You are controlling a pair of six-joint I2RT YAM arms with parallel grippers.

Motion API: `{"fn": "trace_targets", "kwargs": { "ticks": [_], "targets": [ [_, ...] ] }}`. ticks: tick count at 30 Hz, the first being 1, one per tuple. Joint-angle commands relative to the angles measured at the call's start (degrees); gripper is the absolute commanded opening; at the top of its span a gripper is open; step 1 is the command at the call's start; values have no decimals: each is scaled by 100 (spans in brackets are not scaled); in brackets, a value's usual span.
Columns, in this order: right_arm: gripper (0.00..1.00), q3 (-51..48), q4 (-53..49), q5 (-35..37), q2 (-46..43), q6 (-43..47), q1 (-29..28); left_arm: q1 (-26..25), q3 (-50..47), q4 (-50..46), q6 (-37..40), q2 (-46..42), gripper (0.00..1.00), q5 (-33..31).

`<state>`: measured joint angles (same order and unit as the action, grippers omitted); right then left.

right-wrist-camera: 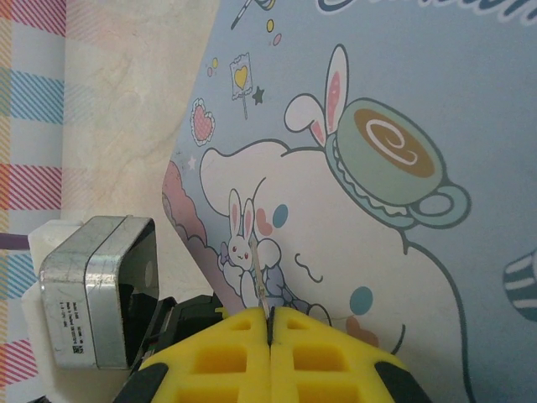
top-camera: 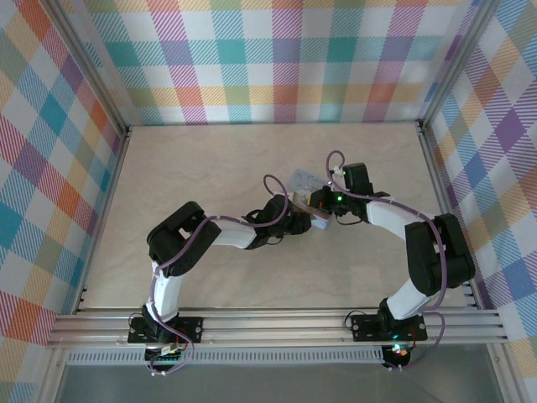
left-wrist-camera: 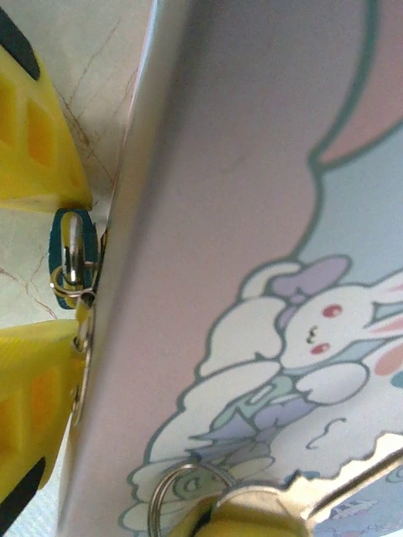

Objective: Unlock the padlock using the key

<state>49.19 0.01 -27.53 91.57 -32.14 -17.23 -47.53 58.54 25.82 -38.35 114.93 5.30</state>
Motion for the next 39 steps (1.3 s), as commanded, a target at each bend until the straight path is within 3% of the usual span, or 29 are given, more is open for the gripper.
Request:
{"fn": "trace_targets", "kwargs": {
  "ticks": [1,11,28,34,39],
  "targets": [
    [0,-199,-396,113,90,-33,-8,68,86,288,-37,144,39,-192],
    [0,-225,-449,73,-34,-116,-30,63,217,736,-333,457,38,-307],
    [0,-188,-270,-30,-318,-72,-35,50,134,625,-437,413,34,-715],
    [0,154,-377,-114,-674,107,87,57,-235,643,-318,151,37,-794],
    [0,390,-406,-120,-427,225,204,68,-487,670,-221,-149,42,-885]
  ]
}}
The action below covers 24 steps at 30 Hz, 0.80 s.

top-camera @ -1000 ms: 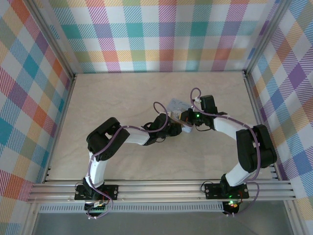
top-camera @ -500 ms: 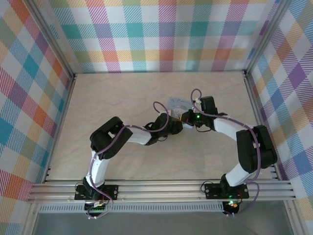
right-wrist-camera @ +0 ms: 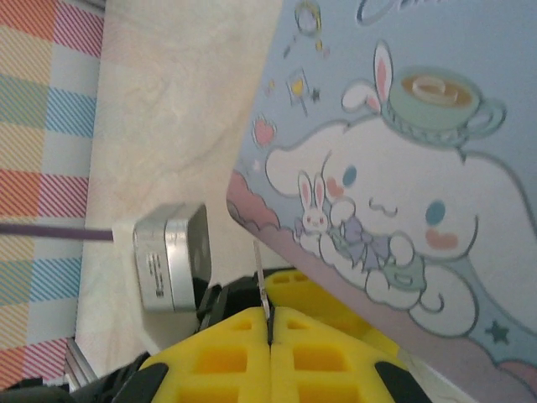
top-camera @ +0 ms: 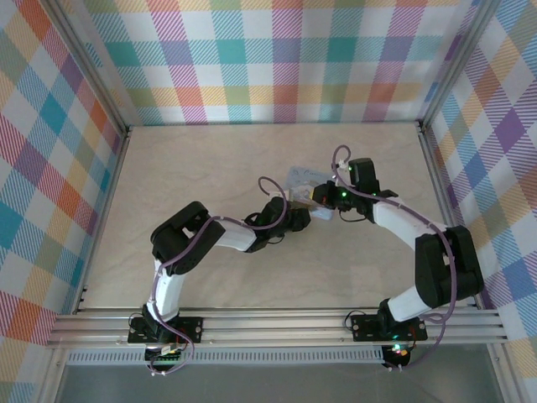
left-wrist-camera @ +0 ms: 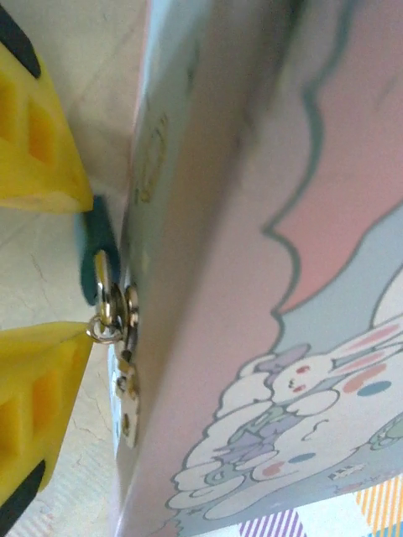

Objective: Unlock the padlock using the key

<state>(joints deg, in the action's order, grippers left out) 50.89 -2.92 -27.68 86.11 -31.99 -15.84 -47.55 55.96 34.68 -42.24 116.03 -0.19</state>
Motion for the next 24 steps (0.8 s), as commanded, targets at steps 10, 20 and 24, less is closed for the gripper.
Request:
{"fn": "trace_targets", "kwargs": {
  "ticks": [10,20,24],
  "targets": [
    [0,680,378,-383,1052,334,260,79,-733,-429,526,-1142,60,-644],
    [0,585,1119,-840,1477,248,423,79,-1110,-578,876,-1720,65,-808],
    [0,427,1148,-798,1619,221,432,79,-1184,-650,980,-1850,65,-833]
  ]
}}
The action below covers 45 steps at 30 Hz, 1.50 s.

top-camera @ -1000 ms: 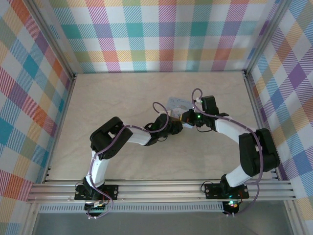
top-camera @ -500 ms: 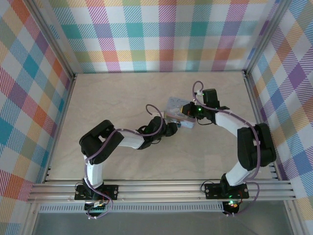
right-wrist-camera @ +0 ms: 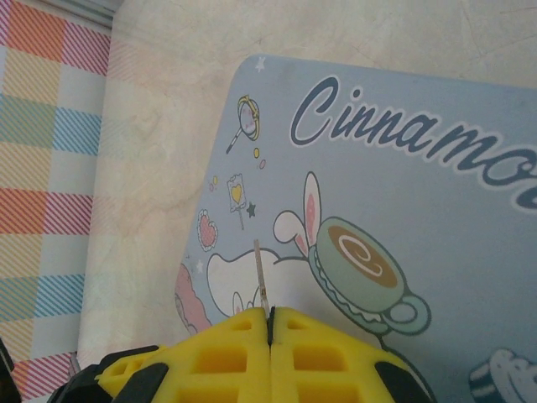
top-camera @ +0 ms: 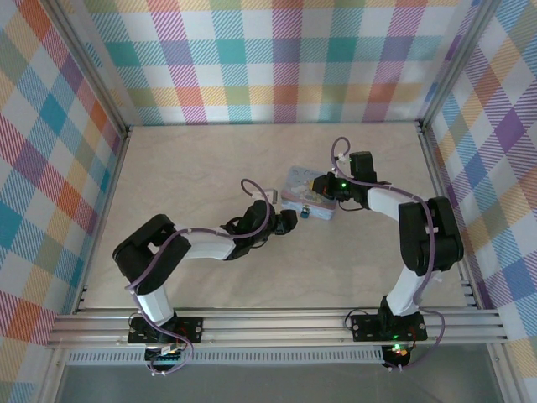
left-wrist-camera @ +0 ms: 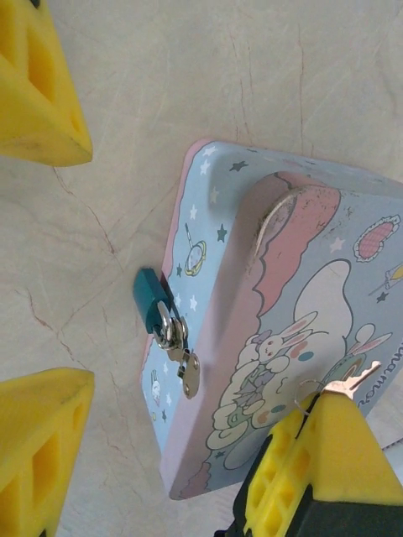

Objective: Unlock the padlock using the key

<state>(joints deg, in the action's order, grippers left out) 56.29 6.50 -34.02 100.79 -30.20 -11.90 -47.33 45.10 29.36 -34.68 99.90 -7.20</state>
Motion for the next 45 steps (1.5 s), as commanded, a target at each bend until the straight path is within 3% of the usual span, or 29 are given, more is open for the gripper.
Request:
{"fn": "trace_targets", "kwargs": {
  "ticks": [1,13,23,28,35,45],
  "targets": [
    [0,-171,183,-151,163,49,31,57,-111,-127,255,-266,65,-121],
    [0,-1152,-363,220,-205,-137,-349,57,-518,-221,1019,-863,68,80],
    [0,-1835,-294,679,-878,-1121,-984,31,-877,-324,1423,-1068,68,1008],
    [0,-1962,-580,1035,-1139,-1375,-1280,-31,-1071,-336,1428,-1064,67,1054],
    [0,-2205,-223,1214,-1114,-1874,-1598,-154,-1185,-196,1433,-899,66,1125],
    [0,-2162,-263,1288,-1193,-1816,-1658,-192,-1032,302,1465,-334,60,1315]
  ]
}}
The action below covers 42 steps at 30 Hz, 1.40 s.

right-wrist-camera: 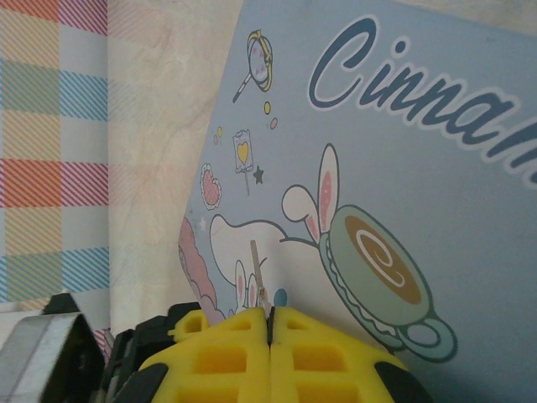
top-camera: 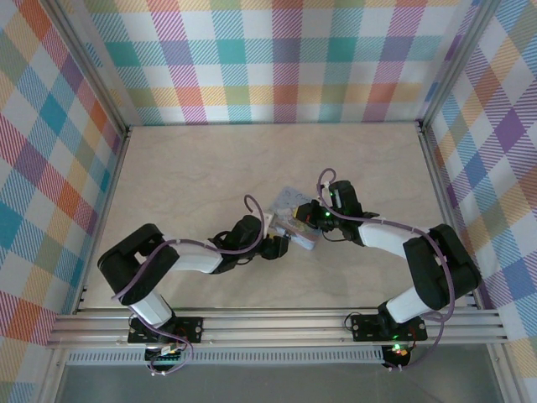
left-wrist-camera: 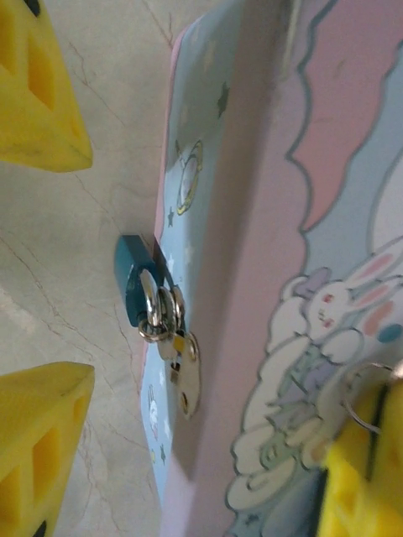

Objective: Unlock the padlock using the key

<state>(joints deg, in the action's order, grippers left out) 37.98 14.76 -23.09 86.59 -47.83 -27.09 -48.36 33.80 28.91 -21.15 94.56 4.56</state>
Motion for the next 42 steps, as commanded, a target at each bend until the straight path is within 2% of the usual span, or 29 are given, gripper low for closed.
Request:
{"fn": "trace_targets", "kwargs": {
  "ticks": [1,20,29,42],
  "targets": [
    [0,-342,-1086,212,218,-42,-147,-91,126,402,81,263,60,179],
    [0,-352,-1046,245,150,-59,-218,-332,497,891,-521,787,49,296],
    [0,-343,-1051,264,86,-64,-251,-350,473,1042,-1161,862,44,-120],
    [0,-313,-1018,258,121,-96,-305,-350,614,835,-1530,954,34,-332]
  ]
}}
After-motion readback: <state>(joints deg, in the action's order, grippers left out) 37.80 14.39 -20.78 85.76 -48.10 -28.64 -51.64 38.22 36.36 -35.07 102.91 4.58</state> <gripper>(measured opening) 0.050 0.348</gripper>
